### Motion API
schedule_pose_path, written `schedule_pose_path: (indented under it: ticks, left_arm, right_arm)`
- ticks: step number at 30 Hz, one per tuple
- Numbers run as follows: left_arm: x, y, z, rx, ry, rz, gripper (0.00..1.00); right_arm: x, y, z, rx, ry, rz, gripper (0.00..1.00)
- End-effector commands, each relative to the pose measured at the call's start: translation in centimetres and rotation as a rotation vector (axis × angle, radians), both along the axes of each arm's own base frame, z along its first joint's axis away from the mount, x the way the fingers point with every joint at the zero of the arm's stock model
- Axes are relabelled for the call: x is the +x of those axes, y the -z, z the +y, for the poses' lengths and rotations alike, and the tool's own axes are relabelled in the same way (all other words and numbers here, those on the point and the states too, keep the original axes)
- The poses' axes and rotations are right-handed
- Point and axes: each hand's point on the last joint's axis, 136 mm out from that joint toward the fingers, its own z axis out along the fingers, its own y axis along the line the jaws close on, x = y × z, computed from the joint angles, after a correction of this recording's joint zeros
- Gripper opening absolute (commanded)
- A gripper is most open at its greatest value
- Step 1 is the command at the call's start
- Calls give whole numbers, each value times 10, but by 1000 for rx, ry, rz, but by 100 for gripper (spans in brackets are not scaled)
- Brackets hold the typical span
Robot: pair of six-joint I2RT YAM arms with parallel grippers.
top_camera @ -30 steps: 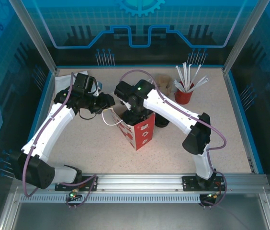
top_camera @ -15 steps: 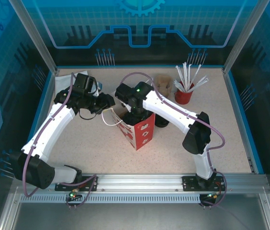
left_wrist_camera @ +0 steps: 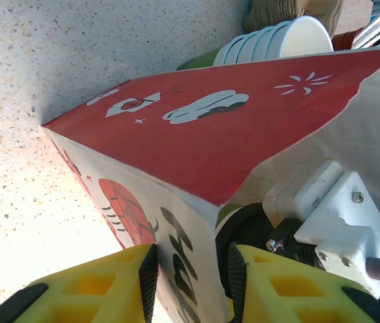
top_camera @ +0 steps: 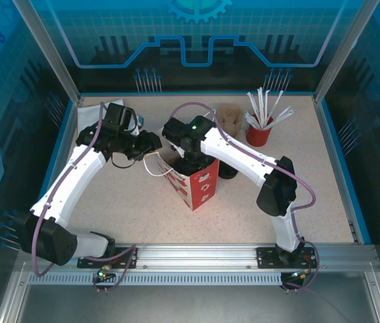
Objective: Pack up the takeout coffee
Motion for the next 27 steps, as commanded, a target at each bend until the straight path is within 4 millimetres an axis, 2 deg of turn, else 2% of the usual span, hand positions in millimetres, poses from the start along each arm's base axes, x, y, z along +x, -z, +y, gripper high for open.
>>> schedule_pose_path:
  ticks: [1,27]
  left_arm:
    - [-7,-1,0,-6,-9,7,36]
    - [-5,17,9,60,-30,38,40]
  right_arm:
    - [2,11,-6,-20,28,30,78]
    - [-2,32,-15,-2,24,55,78]
